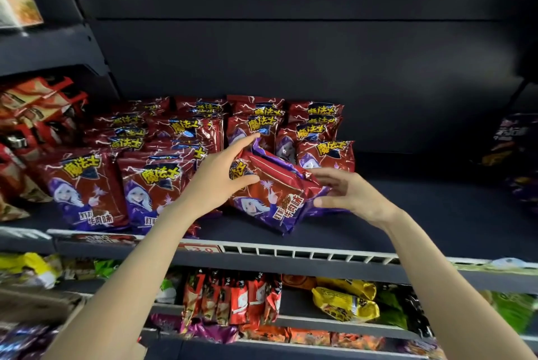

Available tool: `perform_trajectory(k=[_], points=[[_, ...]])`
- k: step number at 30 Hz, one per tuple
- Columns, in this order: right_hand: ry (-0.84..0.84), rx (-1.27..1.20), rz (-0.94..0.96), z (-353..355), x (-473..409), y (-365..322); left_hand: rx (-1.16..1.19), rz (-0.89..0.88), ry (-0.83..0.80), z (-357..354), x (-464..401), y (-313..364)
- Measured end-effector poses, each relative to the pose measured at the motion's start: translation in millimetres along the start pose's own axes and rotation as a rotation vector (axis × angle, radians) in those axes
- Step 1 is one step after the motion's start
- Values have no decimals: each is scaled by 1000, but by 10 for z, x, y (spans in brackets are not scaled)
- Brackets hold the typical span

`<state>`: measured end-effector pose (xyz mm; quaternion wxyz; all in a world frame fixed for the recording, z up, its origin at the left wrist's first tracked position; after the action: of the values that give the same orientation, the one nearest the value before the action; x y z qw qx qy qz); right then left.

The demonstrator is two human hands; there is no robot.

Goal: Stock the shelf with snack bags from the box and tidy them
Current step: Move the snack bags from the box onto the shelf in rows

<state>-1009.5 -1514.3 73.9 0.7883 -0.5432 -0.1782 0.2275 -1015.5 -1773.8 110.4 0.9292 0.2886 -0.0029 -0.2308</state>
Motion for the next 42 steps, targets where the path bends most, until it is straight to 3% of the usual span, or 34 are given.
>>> perform_trajectory(k=[4,10,17,20,25,31,34,37,42], points=[[96,-151,27,82,-6,131,47,-66,40,58,23,-59],[556,-554,42,230,-69,188,28,-80,-8,101,48,-43],[975,-99,118,496,87,-249,-134,-25,-43,361,-454,83],[914,197,69,556,145,-360,-253,36,-99,473,-728,35],[669,314,58,410,41,-400,-445,45,-365,408,-983,14],[530,509,109,215,-220,-393,-805,-82,-220,329,-1080,-138],[461,652,203,69,-484,-509,-795,5,-236,291,-1164,-254],[333,791,255,-57,-810,-677,-629,57,-295,455,-1177,-322],[196,1027,210,-233,-1338,-822,-421,-10,167,775,-646,-319]])
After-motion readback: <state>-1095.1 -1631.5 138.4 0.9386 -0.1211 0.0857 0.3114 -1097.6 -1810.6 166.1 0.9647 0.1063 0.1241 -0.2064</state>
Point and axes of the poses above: each hand's wrist, its own x-axis away from the middle knuckle, its own z-axis out of the back of the hand, y = z × x, the point moved 1 cm from there along -x, towards the middle knuckle, and after that the axes turned 13 degrees about -y, right-handed, at the moved point
